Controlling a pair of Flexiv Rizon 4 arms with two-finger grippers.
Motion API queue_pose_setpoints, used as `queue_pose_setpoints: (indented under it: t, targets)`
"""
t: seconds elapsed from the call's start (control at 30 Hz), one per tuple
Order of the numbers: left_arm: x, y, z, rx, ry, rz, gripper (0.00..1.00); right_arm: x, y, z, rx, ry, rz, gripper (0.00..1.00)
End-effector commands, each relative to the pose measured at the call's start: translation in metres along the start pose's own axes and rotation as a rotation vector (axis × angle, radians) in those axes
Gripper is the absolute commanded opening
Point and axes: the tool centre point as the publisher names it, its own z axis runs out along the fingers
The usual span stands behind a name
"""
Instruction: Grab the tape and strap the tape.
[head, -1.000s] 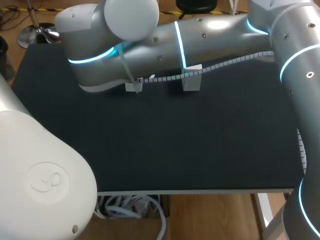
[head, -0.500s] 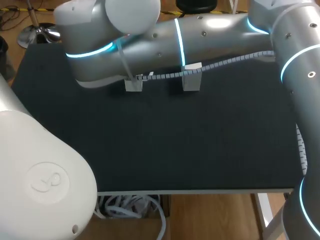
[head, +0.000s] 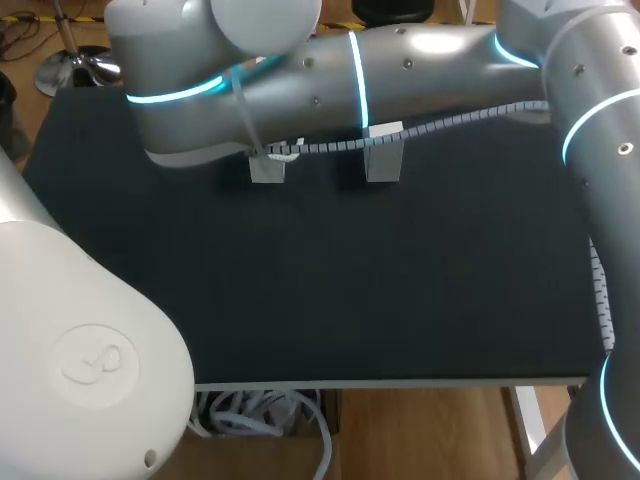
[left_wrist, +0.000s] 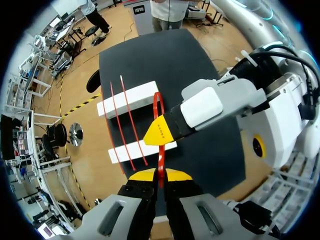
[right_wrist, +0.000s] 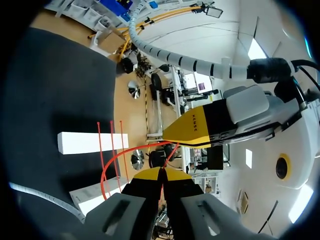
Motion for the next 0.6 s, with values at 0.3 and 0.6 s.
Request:
queue_pose_setpoints:
  t: [0.3, 0.6]
  targets:
    - [0.0, -0.001, -0.002, -0.003, 0.004, -0.001, 0.0, -0.005, 0.008, 0.006, -0.026, 0.057, -0.017, 0.0]
    - [0.0, -0.001, -0.002, -0.003, 0.004, -0.001, 0.0, -0.003, 0.014, 0.005, -0.039, 0.062, -0.02, 0.0]
